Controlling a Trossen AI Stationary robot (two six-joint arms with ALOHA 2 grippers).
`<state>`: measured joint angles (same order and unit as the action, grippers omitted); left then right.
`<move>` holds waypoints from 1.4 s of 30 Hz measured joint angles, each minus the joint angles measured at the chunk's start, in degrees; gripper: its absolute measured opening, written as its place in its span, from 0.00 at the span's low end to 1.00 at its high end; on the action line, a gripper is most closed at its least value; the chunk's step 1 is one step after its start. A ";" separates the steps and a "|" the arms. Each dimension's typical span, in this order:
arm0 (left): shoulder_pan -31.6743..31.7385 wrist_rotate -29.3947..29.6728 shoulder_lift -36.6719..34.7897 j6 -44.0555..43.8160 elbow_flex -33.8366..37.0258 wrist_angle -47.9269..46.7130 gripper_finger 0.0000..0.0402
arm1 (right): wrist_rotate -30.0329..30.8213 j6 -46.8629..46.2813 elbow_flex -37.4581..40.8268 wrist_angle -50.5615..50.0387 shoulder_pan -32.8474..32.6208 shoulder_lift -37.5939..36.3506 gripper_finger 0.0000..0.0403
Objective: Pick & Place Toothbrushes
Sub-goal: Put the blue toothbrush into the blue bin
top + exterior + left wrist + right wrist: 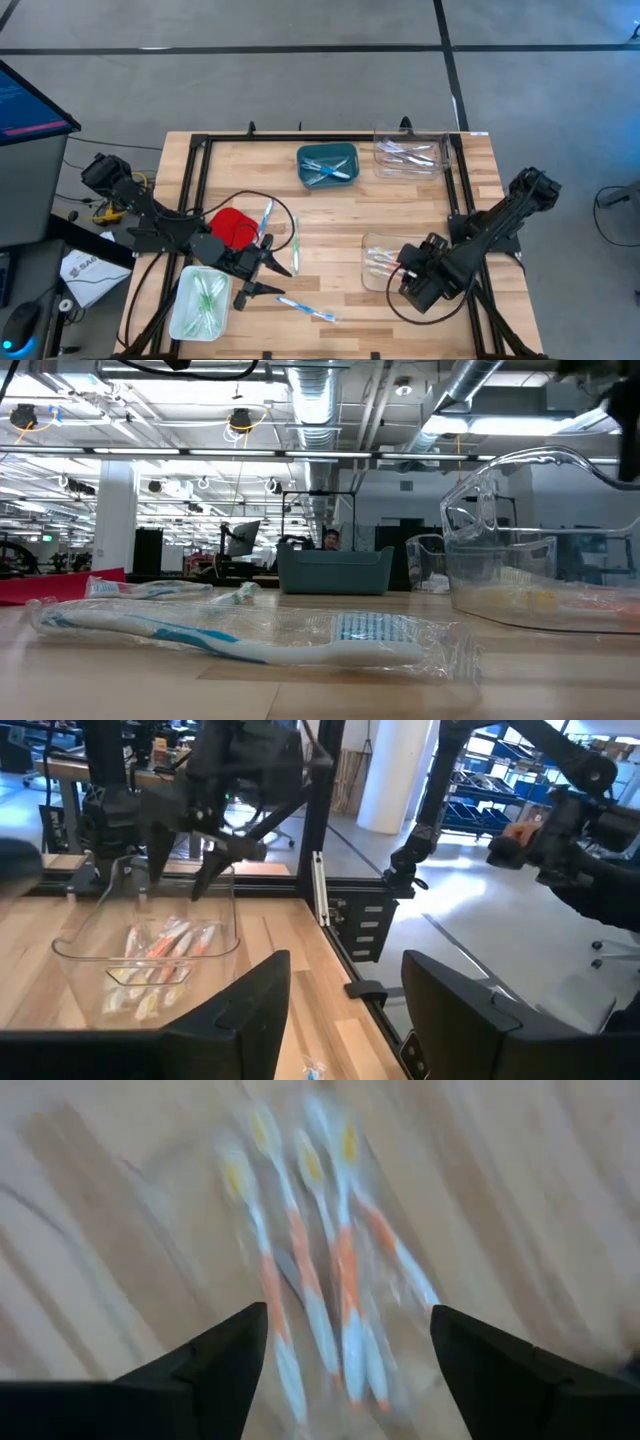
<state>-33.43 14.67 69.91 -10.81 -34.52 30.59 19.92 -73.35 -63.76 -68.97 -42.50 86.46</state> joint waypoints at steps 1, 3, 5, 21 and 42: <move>0.00 -0.32 0.00 0.01 0.00 -0.01 0.47 | 1.04 1.39 -1.13 -0.04 0.39 0.00 0.68; 0.02 -1.48 0.00 0.20 0.00 0.00 0.46 | 3.57 4.38 -3.64 -0.02 1.12 0.00 0.68; 0.01 -1.61 0.00 0.20 0.00 -0.02 0.46 | 6.21 7.71 -6.17 -0.04 2.01 0.00 0.68; -0.04 -2.15 0.00 -0.61 0.00 -0.11 0.46 | 18.92 45.94 -16.23 22.89 8.38 0.00 0.68; -1.14 -4.54 0.00 -1.68 0.00 -1.61 0.46 | -7.72 74.50 -1.06 72.95 25.13 0.02 0.68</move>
<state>-34.57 10.13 69.91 -12.49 -34.52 28.98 12.20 1.15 -64.82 3.98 -17.37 86.48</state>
